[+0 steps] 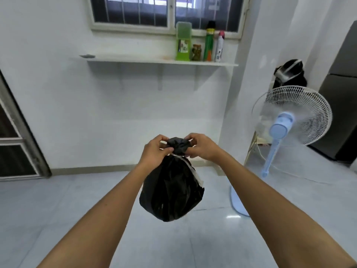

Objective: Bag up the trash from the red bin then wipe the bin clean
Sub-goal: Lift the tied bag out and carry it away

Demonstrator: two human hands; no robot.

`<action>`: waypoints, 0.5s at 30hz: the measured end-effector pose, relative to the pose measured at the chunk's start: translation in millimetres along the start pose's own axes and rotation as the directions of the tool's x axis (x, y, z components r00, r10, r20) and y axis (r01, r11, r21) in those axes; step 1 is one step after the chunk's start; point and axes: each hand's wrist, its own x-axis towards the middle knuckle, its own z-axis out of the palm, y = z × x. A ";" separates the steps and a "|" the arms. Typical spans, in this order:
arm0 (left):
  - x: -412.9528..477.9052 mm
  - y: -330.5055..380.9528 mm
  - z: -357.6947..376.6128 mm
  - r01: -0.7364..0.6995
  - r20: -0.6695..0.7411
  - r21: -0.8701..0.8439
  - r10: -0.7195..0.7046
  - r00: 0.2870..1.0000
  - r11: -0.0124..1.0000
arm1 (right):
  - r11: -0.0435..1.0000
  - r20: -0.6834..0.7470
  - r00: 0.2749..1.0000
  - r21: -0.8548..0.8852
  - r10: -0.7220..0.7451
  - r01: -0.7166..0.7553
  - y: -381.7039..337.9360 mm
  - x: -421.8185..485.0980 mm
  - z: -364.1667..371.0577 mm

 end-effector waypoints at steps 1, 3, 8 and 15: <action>19.6 -4.3 -7.9 0.014 0.018 0.002 -0.014 1.000 1.000 | 1.000 0.034 0.999 0.014 0.008 -0.009 -0.5 22.2 -2.0; 53.9 -11.4 -23.2 0.026 0.057 0.026 -0.027 0.998 0.999 | 0.999 0.105 0.994 0.037 0.024 -0.028 -1.4 61.6 -3.1; 141.1 -41.9 -41.5 0.049 0.105 0.102 -0.059 0.993 0.994 | 0.997 0.162 0.986 0.057 0.040 -0.050 8.4 153.3 -0.3; 273.6 -114.5 -19.9 0.087 0.283 0.180 -0.136 0.949 0.980 | 0.973 0.131 0.975 0.123 0.181 -0.197 82.4 267.0 5.5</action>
